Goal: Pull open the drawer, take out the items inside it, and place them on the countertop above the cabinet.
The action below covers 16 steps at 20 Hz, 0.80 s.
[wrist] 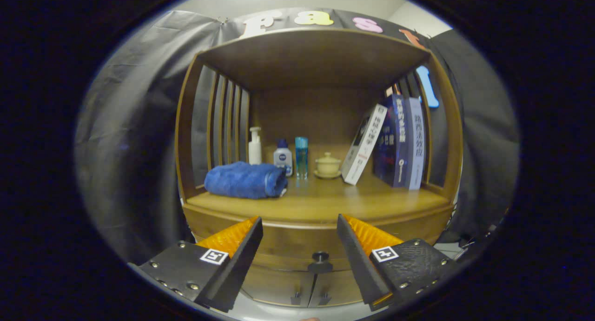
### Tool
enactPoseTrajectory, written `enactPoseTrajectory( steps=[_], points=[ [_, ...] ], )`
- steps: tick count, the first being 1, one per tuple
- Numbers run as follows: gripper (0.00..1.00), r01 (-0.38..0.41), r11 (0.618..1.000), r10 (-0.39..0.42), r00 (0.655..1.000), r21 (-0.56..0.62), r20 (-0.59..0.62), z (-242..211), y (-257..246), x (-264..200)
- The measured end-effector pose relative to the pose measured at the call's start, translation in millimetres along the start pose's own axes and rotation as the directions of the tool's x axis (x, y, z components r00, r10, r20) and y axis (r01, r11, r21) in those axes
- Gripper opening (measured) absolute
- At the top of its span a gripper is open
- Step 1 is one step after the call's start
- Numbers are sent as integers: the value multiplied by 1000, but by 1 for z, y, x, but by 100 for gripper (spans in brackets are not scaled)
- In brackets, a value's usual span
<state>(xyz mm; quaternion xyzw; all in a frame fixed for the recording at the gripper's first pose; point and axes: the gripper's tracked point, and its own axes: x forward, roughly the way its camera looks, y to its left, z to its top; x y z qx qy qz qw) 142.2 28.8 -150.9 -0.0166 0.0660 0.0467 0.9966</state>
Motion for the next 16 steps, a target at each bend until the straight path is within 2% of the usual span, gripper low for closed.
enactPoseTrajectory(
  steps=[3, 12, 16],
  points=[
    [97, 56, 998, -55, 997, 32, -48, -20, -12, 8],
    [97, 90, 996, -88, 980, -1, -177, -77, -43, 33],
    [74, 96, 994, -80, 970, 57, -228, -97, -44, 43]
  ],
)
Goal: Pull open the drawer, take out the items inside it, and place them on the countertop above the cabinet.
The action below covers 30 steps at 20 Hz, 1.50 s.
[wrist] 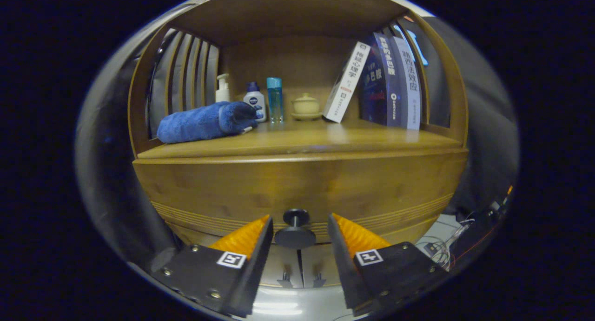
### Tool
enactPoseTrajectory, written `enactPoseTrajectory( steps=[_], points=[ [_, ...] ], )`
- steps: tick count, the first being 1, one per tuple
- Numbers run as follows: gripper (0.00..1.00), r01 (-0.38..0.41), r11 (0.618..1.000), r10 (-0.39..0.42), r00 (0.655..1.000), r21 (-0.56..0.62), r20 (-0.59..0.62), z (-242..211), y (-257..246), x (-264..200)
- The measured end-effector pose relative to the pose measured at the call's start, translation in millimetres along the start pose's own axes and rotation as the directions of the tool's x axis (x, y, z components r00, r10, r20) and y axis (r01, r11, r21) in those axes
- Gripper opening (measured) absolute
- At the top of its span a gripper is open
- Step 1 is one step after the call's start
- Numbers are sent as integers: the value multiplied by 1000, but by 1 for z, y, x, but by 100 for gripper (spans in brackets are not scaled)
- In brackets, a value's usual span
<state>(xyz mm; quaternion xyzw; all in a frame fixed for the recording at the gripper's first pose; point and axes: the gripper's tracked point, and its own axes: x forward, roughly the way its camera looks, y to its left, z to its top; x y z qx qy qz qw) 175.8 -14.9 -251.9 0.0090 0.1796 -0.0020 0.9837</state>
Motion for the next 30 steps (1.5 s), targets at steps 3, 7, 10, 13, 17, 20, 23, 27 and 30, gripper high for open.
enactPoseTrajectory(
  steps=[3, 7, 10, 13, 17, 20, 23, 27, 30],
  points=[
    [56, -14, 999, 14, 1000, 52, 8, 2, 3, -6],
    [43, 70, 994, -66, 997, -83, 46, 3, 0, 2],
    [43, 89, 985, -78, 994, -146, 78, 5, 1, -1],
    [42, 75, 987, -64, 994, -139, 84, 5, 2, -1],
    [35, 76, 988, -61, 992, -137, 107, 4, 2, -7],
    [35, 55, 990, -38, 991, -132, 127, -2, 1, -22],
    [35, 78, 989, -59, 987, -122, 150, -8, 0, -37],
    [35, 69, 988, -42, 980, -138, 194, -16, 0, -65],
    [35, 54, 989, -28, 981, -134, 194, -24, -1, -86]
  ],
)
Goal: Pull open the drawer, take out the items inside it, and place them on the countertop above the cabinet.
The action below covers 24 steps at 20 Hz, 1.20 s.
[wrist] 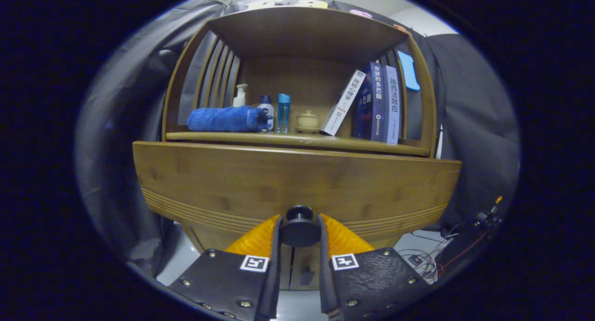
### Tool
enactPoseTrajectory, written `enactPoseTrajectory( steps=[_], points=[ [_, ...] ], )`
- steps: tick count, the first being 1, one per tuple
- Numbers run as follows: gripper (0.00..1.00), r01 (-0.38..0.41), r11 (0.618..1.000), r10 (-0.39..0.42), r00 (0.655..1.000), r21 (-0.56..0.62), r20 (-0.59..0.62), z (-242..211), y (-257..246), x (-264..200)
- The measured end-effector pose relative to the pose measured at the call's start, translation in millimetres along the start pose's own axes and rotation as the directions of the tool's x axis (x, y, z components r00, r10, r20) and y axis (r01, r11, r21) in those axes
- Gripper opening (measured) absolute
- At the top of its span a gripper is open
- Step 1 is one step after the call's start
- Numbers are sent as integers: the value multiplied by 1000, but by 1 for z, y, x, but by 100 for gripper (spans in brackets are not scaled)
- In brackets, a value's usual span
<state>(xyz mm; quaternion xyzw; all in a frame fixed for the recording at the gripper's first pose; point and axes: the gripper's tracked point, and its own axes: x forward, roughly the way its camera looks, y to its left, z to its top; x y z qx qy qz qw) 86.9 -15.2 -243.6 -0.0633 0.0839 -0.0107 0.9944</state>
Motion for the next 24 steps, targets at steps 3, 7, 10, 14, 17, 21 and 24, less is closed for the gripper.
enactPoseTrajectory(
  steps=[3, 7, 10, 14, 17, 21, 24],
  points=[
    [35, 11, 1000, -11, 1000, -1, 25, -3, -3, -26],
    [35, -22, 1000, 22, 1000, 17, 19, -12, 1, -54],
    [35, -20, 999, 20, 1000, 41, 9, -16, -1, -72],
    [35, -33, 999, 34, 999, 43, -8, -22, 2, -89],
    [27, -10, 1000, 10, 1000, 25, -4, -25, 3, -103],
    [28, -8, 999, 10, 1000, 46, -25, -34, 2, -123],
    [28, 9, 1000, -10, 999, -15, -30, -38, 5, -134]
  ],
)
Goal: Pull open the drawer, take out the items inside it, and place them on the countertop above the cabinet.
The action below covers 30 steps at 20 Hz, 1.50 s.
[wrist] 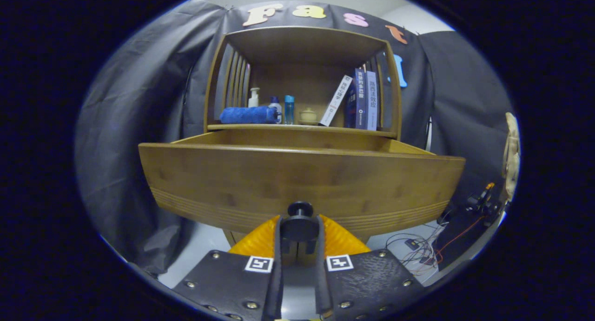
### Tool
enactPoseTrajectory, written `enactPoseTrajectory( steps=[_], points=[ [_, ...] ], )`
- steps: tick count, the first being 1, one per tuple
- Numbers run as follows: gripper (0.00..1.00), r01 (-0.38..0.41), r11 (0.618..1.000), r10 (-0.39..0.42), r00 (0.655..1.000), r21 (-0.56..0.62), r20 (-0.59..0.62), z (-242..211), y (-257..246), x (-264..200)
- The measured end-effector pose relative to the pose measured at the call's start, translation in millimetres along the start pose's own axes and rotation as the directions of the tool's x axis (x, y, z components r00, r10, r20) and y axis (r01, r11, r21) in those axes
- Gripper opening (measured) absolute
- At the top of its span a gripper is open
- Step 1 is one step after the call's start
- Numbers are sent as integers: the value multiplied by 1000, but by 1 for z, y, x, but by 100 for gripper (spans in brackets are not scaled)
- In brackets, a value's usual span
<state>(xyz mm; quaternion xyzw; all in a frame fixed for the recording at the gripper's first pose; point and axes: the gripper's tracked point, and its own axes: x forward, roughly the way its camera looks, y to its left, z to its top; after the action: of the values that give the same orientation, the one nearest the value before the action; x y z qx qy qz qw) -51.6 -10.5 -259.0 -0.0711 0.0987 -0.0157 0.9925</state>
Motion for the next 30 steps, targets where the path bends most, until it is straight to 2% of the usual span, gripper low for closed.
enactPoseTrajectory(
  steps=[2, 6, 8, 12, 21, 27, 30],
  points=[
    [28, -12, 1000, 12, 1000, 10, 0, -1, 0, -4],
    [59, -31, 994, 39, 996, 108, -76, -5, 0, -16],
    [76, -20, 993, 25, 999, 114, -42, 18, -1, -23],
    [98, -16, 997, 13, 999, 80, 37, 68, -3, -34],
    [98, 3, 998, -11, 992, 61, 128, 140, -1, -28],
    [98, 29, 999, -36, 981, 37, 192, 207, 1, 17],
    [98, 27, 999, -33, 983, 31, 180, 237, 4, 41]
  ],
)
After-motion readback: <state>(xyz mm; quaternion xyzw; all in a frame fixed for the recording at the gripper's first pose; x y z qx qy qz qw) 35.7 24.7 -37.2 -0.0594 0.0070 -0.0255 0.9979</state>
